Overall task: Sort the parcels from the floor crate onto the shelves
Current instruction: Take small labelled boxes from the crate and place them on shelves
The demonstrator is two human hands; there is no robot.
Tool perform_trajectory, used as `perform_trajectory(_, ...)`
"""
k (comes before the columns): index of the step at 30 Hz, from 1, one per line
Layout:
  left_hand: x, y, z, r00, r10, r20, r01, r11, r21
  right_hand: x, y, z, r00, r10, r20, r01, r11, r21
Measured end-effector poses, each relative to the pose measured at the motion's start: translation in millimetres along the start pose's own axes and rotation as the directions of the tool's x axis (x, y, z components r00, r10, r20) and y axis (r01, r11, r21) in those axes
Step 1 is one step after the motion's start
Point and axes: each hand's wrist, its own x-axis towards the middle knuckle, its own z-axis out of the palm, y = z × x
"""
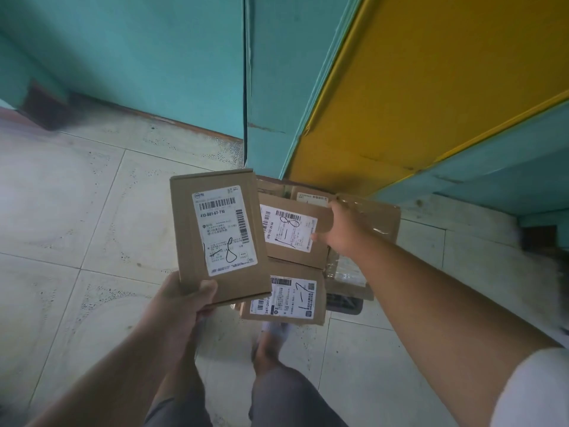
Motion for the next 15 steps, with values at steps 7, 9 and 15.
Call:
perform_trajectory(7, 1, 1, -11, 0.999, 0.02, 0.032, -0.022, 0.998, 0.057, -3, 0, -4, 0.995, 0.099, -0.032, -0.093, 0.984, 0.153)
perform_trajectory(9, 2, -1, -13, 0.999, 0.016, 0.028, -0.018, 0.998, 0.056, -6, -4, -3, 0.995, 0.1, -0.025, -0.094, 0.979, 0.178)
perform_trajectory(15, 18, -11, -16, 0.999, 0.023, 0.024, -0.023, 1.0, 0.018, -1, -10, 5, 0.992, 0.116, 0.058, -0.123, 0.982, 0.143)
